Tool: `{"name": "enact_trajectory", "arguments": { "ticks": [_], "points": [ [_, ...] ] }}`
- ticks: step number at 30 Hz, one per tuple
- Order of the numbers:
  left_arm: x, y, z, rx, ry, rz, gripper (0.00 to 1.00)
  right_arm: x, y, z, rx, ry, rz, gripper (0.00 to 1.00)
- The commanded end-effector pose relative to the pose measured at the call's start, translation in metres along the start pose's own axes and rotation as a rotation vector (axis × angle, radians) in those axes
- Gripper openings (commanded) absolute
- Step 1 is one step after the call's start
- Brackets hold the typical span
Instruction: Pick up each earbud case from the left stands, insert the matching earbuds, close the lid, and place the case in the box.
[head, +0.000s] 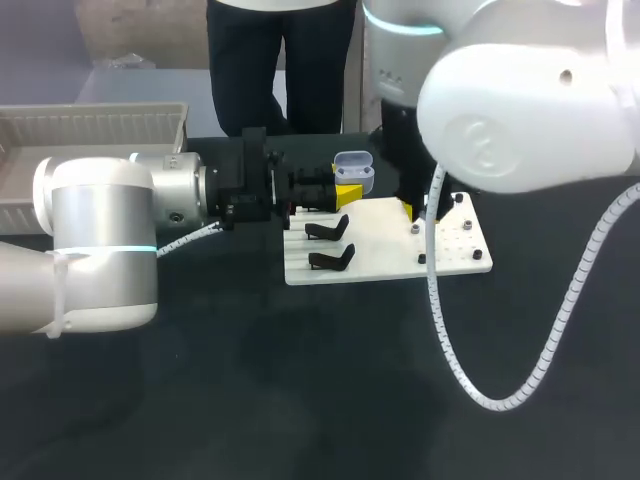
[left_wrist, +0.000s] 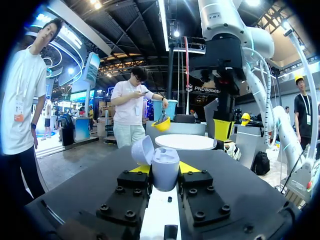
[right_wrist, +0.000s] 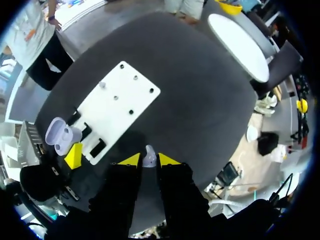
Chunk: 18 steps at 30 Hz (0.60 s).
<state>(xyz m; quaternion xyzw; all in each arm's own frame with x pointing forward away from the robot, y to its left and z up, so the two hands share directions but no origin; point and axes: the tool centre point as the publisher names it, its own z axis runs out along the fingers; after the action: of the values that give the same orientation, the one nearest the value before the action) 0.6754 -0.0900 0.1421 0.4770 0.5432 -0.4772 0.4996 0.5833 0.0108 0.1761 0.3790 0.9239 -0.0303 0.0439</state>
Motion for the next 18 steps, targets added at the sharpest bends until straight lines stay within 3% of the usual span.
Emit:
{"name": "enact_trajectory", "arguments": {
  "ticks": [1,11,18],
  "points": [
    [0.002,-0.001,0.000,-0.007,-0.007,0.005,0.00,-0.008,0.014,-0.011,0.014,0.032,0.008,0.00],
    [0.002,-0.001,0.000,-0.007,-0.007,0.005,0.00,-0.012,0.061,-0.037,-0.023,0.048,-0.049,0.00],
    [0.002,-0.001,0.000,-0.007,-0.007,0.005,0.00,-0.013,0.085,-0.042,-0.004,0.064,-0.081,0.00]
  ]
}}
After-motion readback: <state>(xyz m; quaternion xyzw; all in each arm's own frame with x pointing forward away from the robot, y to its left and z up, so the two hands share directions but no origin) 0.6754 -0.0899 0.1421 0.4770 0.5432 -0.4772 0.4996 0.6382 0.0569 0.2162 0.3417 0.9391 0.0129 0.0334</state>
